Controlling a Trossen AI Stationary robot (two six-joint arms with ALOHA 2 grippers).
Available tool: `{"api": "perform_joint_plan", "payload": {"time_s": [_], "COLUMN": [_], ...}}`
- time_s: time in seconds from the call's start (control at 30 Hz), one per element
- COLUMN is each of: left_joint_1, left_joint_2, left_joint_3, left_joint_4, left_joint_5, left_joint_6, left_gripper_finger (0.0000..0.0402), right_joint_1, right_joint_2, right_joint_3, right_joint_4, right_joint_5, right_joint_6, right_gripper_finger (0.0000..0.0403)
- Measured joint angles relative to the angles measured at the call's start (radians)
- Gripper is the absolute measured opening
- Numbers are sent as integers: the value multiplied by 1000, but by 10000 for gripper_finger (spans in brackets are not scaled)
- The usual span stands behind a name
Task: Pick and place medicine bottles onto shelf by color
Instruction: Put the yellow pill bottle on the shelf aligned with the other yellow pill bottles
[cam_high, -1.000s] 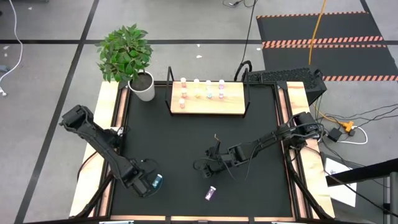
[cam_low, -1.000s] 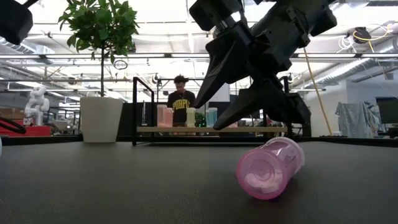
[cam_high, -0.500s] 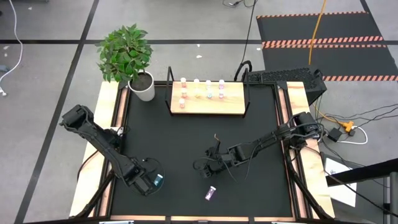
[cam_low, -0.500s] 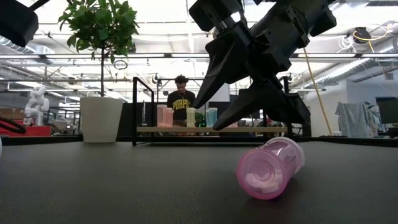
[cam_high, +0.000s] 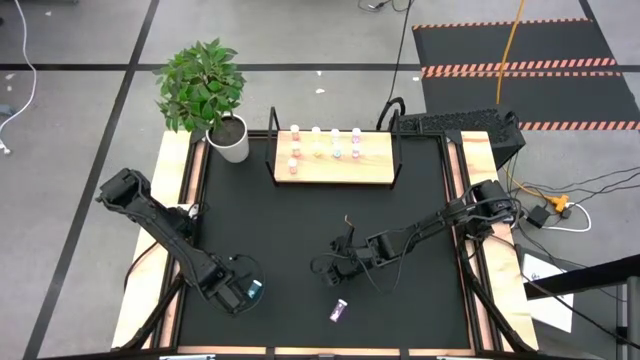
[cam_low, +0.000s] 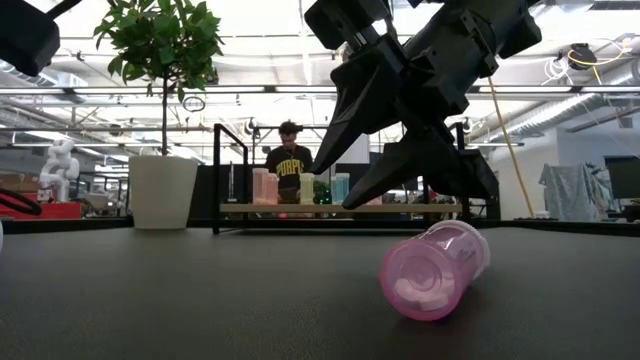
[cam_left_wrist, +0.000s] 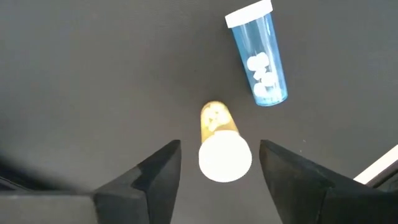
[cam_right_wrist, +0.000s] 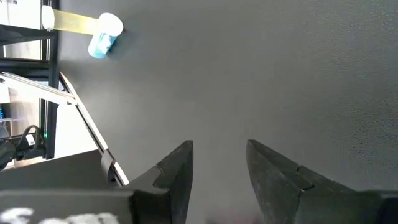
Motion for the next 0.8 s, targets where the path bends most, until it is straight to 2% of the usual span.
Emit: {"api": "perform_joint_plan", "payload": {"time_s": [0.17,0.53,0.8], "left_joint_1": [0,-2,-2], "left_joint_2": [0,0,0], "left_joint_3": [0,0,0], "left_joint_4": [7,10,9], "left_joint_5": [0,-2,-1], "left_joint_6": [-12,-23,-18], "left_gripper_finger": [211,146,136], "right_joint_1": [0,0,0], "right_joint_2": [0,0,0], "right_joint_3": [0,0,0], "right_joint_4": [0,0,0], "right_joint_5": [0,0,0], "right_joint_6": [-6,-11,-15], "right_gripper_finger": [141,141,141]}}
